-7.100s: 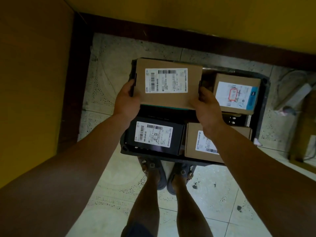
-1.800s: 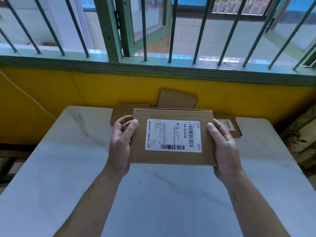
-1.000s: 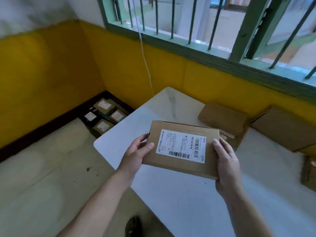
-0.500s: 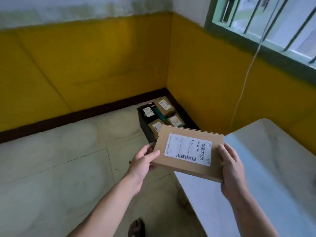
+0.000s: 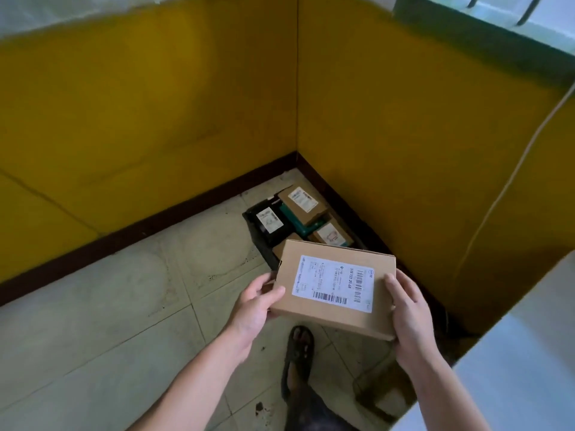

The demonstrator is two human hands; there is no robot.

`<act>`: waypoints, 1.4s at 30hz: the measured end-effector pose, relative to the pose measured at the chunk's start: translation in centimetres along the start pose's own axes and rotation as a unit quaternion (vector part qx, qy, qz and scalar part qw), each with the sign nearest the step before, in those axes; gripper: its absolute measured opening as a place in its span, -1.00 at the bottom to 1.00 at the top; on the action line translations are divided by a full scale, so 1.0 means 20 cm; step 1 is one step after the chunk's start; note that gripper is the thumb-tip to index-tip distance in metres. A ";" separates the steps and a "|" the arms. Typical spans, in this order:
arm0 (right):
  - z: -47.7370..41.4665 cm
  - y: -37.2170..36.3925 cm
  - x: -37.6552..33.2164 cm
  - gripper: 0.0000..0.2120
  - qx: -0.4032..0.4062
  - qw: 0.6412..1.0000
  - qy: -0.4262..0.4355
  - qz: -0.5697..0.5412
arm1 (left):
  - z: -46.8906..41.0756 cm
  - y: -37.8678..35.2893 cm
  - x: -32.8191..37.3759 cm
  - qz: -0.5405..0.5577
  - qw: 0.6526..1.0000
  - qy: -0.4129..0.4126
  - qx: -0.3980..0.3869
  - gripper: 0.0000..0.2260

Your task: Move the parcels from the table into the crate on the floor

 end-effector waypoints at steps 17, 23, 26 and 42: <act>-1.01 -0.60 0.24 -0.84 0.130 0.978 -0.165 -0.005 | -1.54 -0.06 -0.17 -0.310 0.941 0.069 -0.117 -0.63; -1.35 -0.85 0.55 -0.88 0.192 0.954 -0.230 -0.011 | -2.01 -0.07 -0.50 -0.341 0.907 0.106 -0.224 -0.84; -1.51 -0.93 0.70 -0.81 0.218 0.942 -0.252 -0.033 | -2.22 -0.08 -0.63 -0.364 0.889 0.111 -0.254 -0.84; -1.71 -1.05 0.91 -0.69 0.223 0.924 -0.303 -0.065 | -2.60 -0.12 -0.85 -0.378 0.853 0.144 -0.331 -0.70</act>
Point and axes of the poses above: each hand's wrist, its own z-axis away from the middle knuckle, its own y-axis out of the back of the hand, x = y × z, the point moved 7 cm from there along -z, towards the middle knuckle, and after that the axes turned 10 degrees about -y, right-handed, at the moved point
